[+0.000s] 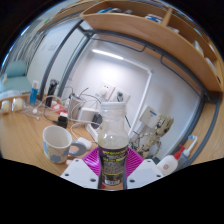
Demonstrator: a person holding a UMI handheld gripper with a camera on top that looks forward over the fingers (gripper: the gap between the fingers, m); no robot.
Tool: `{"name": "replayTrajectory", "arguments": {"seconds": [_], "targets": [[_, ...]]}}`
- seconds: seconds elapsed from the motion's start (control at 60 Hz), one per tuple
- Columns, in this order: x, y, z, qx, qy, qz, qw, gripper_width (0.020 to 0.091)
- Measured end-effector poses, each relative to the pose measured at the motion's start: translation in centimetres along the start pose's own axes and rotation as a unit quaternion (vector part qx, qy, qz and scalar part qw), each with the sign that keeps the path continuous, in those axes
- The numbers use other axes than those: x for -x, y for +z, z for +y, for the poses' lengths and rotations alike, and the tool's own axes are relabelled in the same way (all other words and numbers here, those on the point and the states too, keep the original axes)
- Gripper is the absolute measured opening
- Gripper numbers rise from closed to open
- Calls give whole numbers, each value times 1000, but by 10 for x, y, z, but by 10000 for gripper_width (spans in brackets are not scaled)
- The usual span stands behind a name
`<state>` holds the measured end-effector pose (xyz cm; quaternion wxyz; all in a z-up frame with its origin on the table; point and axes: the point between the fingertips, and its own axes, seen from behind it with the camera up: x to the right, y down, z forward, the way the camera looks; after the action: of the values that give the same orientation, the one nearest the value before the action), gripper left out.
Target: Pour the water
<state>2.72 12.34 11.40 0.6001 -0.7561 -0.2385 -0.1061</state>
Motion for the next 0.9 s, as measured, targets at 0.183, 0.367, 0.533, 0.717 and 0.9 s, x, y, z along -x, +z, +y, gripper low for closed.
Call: {"name": "replayTrajectory", "arguments": {"seconds": [0.183,0.367,0.533,0.717,0.9], "targets": [[6,8,13,-29,212,-43,976,277],[14,19,21,-43,246,-50,967,282],[20,23,33,-39,238,-40,970,286],[20,21,34,-42,236,-30,970,296],[19,22,35,-36,244,-27,969,418]]}}
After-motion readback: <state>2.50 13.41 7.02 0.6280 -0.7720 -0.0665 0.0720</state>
